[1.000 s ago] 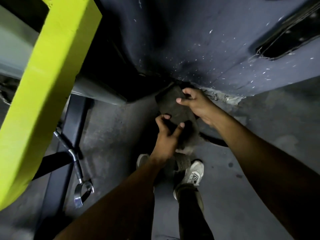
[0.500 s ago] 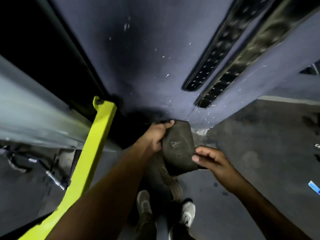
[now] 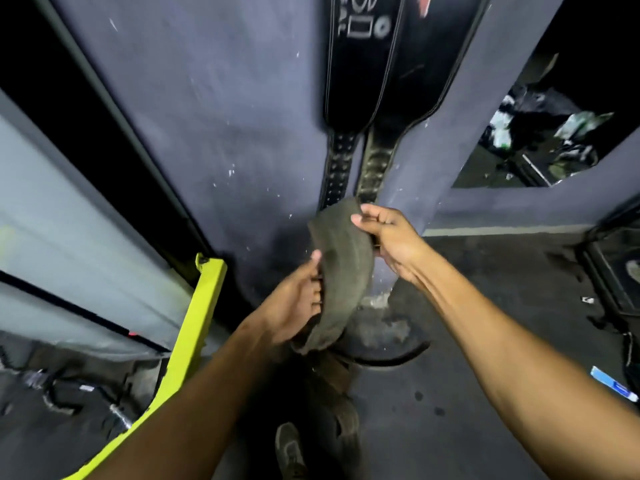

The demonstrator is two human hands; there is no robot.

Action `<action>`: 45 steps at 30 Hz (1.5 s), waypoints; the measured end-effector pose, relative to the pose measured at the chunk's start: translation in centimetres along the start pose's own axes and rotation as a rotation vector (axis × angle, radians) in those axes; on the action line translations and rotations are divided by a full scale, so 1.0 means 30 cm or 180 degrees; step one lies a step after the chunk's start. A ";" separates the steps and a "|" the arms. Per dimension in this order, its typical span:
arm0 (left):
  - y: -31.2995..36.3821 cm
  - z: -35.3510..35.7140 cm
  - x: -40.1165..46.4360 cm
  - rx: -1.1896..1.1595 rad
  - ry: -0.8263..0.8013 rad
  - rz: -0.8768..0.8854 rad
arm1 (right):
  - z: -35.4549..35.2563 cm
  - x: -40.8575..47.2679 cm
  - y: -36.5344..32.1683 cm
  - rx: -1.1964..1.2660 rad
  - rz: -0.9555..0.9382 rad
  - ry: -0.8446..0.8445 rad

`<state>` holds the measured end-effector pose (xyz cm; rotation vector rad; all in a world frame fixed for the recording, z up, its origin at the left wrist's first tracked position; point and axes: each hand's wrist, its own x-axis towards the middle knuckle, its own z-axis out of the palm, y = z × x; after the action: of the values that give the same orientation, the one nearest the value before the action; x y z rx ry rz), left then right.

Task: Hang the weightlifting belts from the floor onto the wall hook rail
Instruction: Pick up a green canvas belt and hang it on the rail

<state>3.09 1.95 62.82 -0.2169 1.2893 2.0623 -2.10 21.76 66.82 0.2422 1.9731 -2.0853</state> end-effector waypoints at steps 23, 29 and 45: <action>0.095 0.486 -0.281 0.1553 0.0089 0.1774 | -0.133 -0.468 -0.394 -0.0038 -0.0968 0.0930; 0.189 0.568 -0.302 0.1456 0.0299 0.2341 | -0.117 -0.536 -0.389 -0.0721 -0.1773 0.0914; 0.426 0.800 -0.448 0.1490 0.0069 0.2496 | -0.134 -0.679 -0.596 -0.0544 -0.2795 0.1098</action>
<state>10.17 12.54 90.36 0.5644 2.0451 2.2598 11.70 28.05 89.63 -0.4085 2.8085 -2.4321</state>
